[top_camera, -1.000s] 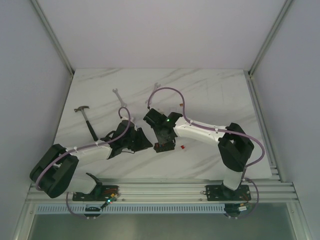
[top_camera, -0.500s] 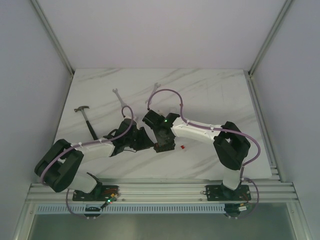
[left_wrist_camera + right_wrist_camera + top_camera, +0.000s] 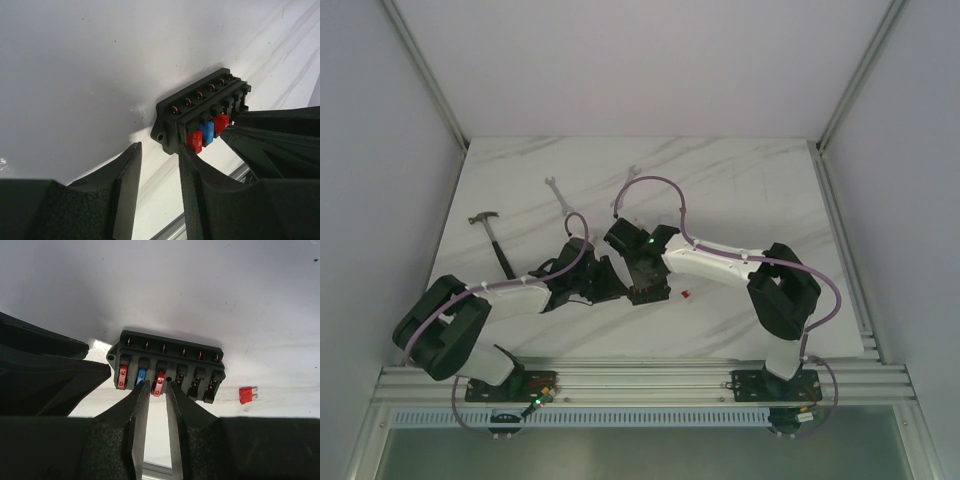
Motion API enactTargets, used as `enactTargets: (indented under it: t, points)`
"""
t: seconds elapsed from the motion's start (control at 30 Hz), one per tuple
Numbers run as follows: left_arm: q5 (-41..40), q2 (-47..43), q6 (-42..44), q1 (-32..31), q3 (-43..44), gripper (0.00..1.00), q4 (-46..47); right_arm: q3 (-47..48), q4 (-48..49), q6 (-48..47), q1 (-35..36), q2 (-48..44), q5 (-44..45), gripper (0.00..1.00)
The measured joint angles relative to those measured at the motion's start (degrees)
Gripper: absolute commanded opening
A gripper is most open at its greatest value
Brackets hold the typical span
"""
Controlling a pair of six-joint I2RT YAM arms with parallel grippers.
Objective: Snap on the fuse box
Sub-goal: Install the fuse at the fuse box base.
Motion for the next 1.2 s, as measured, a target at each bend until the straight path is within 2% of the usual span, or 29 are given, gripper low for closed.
enactTargets:
  t: [0.77,1.2]
  points:
    - [0.2,0.3,-0.2,0.0,0.0,0.46,0.0,0.0,0.7,0.0,-0.5,0.6,-0.9,0.17]
    - [0.2,-0.6,-0.7,0.0,0.1,0.47,0.0,0.0,0.4,0.2,-0.6,0.6,-0.8,0.23]
